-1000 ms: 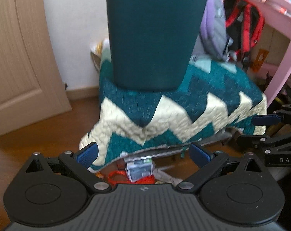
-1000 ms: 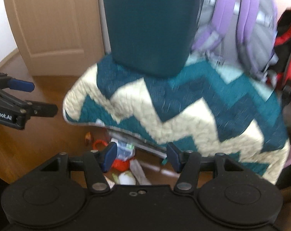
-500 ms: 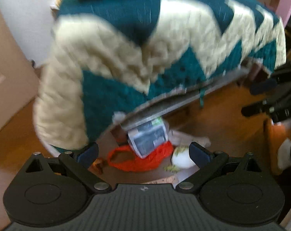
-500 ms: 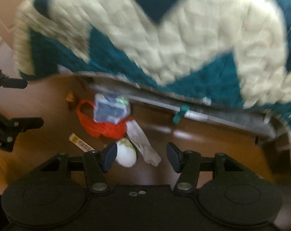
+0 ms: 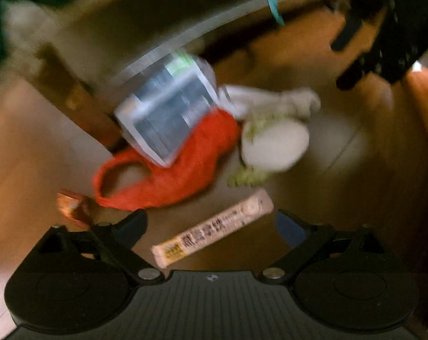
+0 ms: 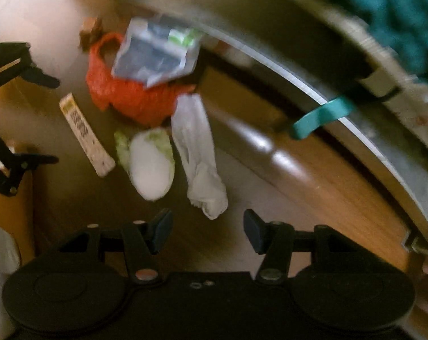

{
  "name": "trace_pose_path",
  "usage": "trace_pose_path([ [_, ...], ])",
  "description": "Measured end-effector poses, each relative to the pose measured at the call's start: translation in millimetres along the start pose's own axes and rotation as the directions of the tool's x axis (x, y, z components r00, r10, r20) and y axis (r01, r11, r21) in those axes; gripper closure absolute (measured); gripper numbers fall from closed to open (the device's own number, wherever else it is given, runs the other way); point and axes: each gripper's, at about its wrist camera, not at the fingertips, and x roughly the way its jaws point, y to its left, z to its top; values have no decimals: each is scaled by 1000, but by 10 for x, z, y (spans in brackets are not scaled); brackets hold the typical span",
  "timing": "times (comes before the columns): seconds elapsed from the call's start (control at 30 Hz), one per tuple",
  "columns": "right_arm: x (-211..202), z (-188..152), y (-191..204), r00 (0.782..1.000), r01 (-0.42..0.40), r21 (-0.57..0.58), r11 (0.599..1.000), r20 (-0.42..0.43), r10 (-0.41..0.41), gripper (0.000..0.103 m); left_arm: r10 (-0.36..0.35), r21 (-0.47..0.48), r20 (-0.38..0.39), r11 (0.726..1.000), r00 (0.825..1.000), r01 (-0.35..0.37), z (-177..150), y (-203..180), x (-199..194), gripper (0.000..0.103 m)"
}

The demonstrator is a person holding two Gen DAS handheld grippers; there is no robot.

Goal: Collect trash
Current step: 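Grasp beige coffee stick sachet with left tool while right tool grasps white tissue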

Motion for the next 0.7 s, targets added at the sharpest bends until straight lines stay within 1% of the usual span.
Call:
trace_pose_path([
  [0.1, 141, 39, 31, 1000, -6, -59, 998, -16, 5, 49, -19, 42, -20, 999, 1000, 20, -43, -49, 220, 12],
  [0.17, 232, 70, 44, 1000, -9, -79, 997, -26, 7, 50, 2, 94, -34, 996, 999, 1, -83, -76, 364, 13],
  [0.23, 320, 100, 42, 999, -6, -90, 996, -33, 3, 50, 9, 121, -47, 993, 999, -3, -97, -53, 485, 22],
  [0.27, 370, 118, 39, 999, -6, -90, 996, -39, 2, 50, 9, 130, -54, 991, 998, -1, -111, -36, 535, 24],
  [0.37, 458, 154, 31, 999, 4, -99, 995, -36, -7, 50, 19, 177, -71, 984, 997, -6, -163, -24, 687, 25],
  [0.4, 479, 164, 19, 999, 1, -97, 995, -35, -5, 50, 28, 195, -76, 981, 997, -12, -179, -25, 722, 27],
  [0.43, 496, 175, 13, 999, -2, -93, 996, -34, -1, 51, 37, 210, -79, 978, 996, -20, -198, -30, 759, 29],
  [0.5, 521, 191, 12, 1000, 0, -97, 995, -29, -3, 51, 16, 199, -53, 980, 998, -6, -202, 3, 770, 29],
  [0.6, 552, 223, 11, 1000, -5, -97, 995, -25, 3, 55, 7, 201, -29, 980, 1000, -1, -183, 8, 774, 30],
  [0.67, 573, 249, 19, 1000, -4, -98, 995, -22, 1, 65, -13, 202, -22, 979, 1000, 17, -182, 6, 769, 36],
  [0.7, 582, 258, 14, 1000, -1, -97, 995, -23, -1, 67, -26, 198, -21, 980, 999, 29, -178, 8, 761, 43],
])
